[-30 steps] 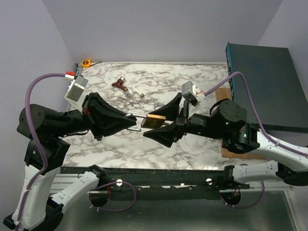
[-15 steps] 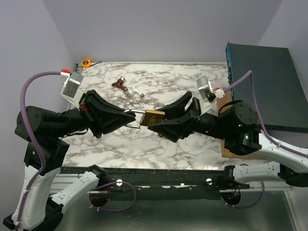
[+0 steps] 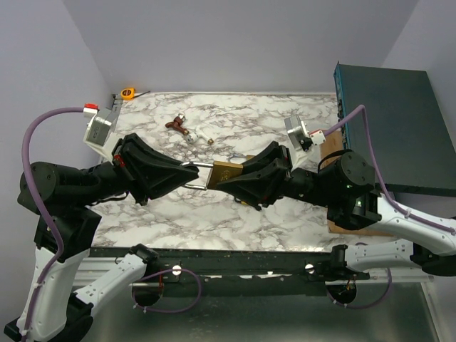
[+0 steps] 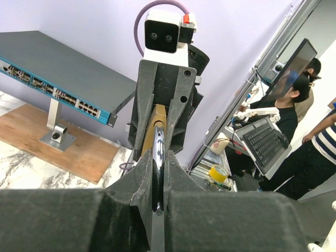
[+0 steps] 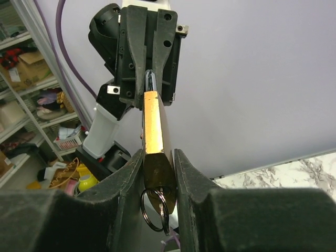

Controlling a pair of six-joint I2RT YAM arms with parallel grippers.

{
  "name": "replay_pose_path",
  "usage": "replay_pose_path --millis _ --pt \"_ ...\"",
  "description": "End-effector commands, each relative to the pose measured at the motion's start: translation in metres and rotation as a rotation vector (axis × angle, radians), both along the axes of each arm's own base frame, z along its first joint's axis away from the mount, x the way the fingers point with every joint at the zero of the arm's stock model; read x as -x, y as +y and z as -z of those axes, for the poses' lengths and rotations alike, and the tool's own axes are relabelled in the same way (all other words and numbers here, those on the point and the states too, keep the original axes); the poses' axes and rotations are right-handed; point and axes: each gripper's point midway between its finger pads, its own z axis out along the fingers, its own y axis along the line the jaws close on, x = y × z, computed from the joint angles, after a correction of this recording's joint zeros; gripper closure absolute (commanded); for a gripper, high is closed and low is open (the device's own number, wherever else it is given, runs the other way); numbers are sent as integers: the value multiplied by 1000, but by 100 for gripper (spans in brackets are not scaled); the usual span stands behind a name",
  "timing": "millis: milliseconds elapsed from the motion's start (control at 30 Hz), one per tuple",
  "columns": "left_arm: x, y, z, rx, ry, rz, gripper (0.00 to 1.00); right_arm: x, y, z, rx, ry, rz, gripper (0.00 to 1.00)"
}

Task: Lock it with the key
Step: Lock the lock.

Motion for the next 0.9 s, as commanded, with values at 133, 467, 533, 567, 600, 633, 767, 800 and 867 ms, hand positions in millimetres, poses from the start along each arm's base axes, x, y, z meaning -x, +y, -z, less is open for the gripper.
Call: replay_pose_path --millis 133,467,533,567,600,633,767,800,867 --pt "6 3 -12 45 -71 -3 100 6 -2 -12 -40 -3 -27 99" --pt "16 3 19 -107 -83 44 67 19 -28 -21 3 -18 -60 99" --pt "19 2 25 -132 -78 62 67 20 -32 -25 -2 -19 -58 99" --pt "20 2 28 -145 -81 69 67 18 -33 -19 26 -8 -50 99" --pt "21 2 32 -160 -78 76 67 18 -34 -19 30 -7 -47 99" --pt "22 3 37 -175 -79 79 67 18 -35 -19 35 -5 -42 99" --pt "21 5 50 -226 -75 59 66 19 -41 -22 34 -4 -41 99" --pt "20 6 52 -232 -73 54 66 20 -42 -23 32 -7 -42 99" --pt "20 5 54 -235 -67 66 66 21 -42 -25 31 -9 -50 99"
